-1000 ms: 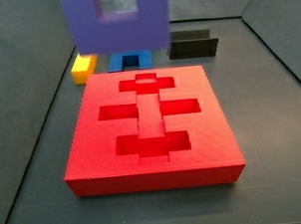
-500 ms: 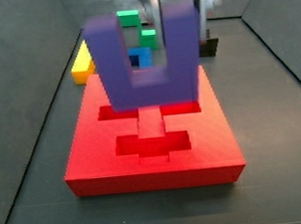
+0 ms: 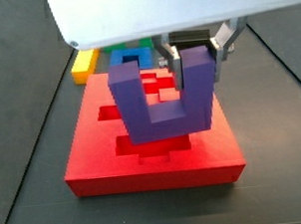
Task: Pick up the purple object. Move up. Move to above the board. Insert the purple object.
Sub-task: Insert the purple object.
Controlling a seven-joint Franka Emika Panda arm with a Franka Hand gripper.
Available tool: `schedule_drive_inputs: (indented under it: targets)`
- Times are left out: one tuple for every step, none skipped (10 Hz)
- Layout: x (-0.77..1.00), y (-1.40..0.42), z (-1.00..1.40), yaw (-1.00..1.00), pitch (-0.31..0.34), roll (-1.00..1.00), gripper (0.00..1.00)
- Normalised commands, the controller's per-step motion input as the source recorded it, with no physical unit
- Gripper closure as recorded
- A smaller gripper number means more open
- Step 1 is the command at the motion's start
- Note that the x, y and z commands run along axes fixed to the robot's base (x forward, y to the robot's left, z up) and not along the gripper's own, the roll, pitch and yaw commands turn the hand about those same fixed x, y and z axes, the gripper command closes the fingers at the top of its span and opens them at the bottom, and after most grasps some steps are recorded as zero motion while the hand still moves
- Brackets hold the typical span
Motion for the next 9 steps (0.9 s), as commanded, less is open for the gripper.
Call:
schedule_drive_inputs:
  targets:
    - [-0.08, 0.01, -0.12, 0.0, 0.0, 0.0, 1.0]
    - [-0.07, 0.01, -0.2, -0.03, 0.0, 0.0, 1.0]
    - [0.0, 0.0, -0.27, -0.03, 0.0, 0.0, 1.0]
    - [-0.02, -0.05, -0.3, -0.05, 0.0, 0.0, 1.0]
    - [0.0, -0.16, -0.29, -0.06, -0.003, 0.0, 1.0]
    - [0.0, -0.17, -0.3, -0.06, -0.007, 0.0, 1.0]
    - [0.0, -0.11, -0.31, -0.07, 0.0, 0.01, 1.0]
    - [-0.1, 0.01, -0.17, -0.23, 0.0, 0.05, 1.0]
    - [-0.21, 0.18, -0.04, -0.32, 0.006, 0.02, 1.0]
